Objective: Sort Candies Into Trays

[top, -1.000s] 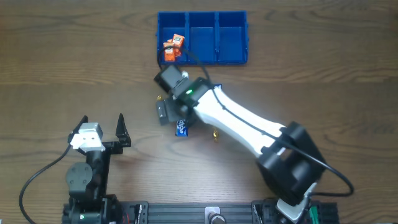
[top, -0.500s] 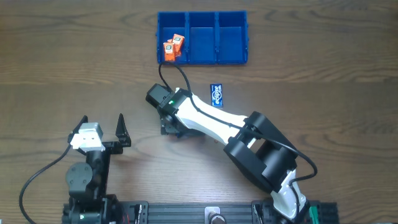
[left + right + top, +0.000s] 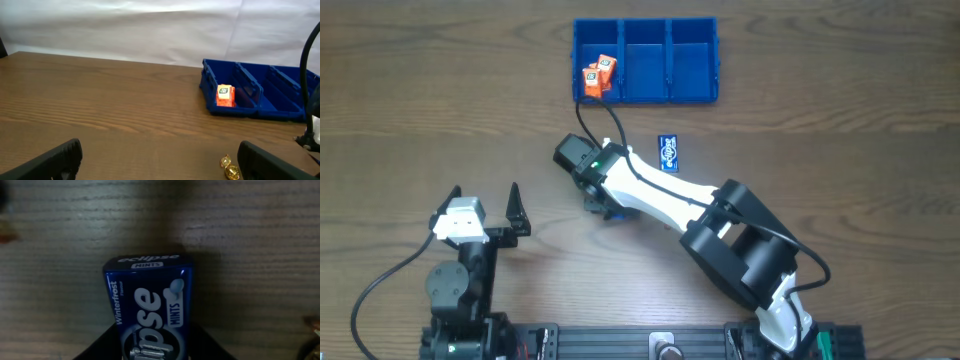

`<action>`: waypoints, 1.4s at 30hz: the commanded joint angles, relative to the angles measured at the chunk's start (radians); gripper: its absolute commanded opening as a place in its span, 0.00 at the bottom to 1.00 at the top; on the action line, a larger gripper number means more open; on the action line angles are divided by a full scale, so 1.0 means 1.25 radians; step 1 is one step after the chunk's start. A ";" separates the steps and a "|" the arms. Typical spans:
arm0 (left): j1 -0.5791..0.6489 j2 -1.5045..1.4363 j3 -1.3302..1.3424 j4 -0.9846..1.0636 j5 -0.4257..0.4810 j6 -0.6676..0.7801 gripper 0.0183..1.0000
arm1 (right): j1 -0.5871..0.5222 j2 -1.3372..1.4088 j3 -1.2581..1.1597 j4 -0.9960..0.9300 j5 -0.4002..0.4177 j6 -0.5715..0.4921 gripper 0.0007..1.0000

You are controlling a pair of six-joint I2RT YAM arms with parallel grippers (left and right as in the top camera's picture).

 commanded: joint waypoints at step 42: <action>0.002 -0.005 -0.012 -0.034 0.004 0.003 1.00 | -0.328 0.207 0.539 0.085 0.147 -0.441 0.32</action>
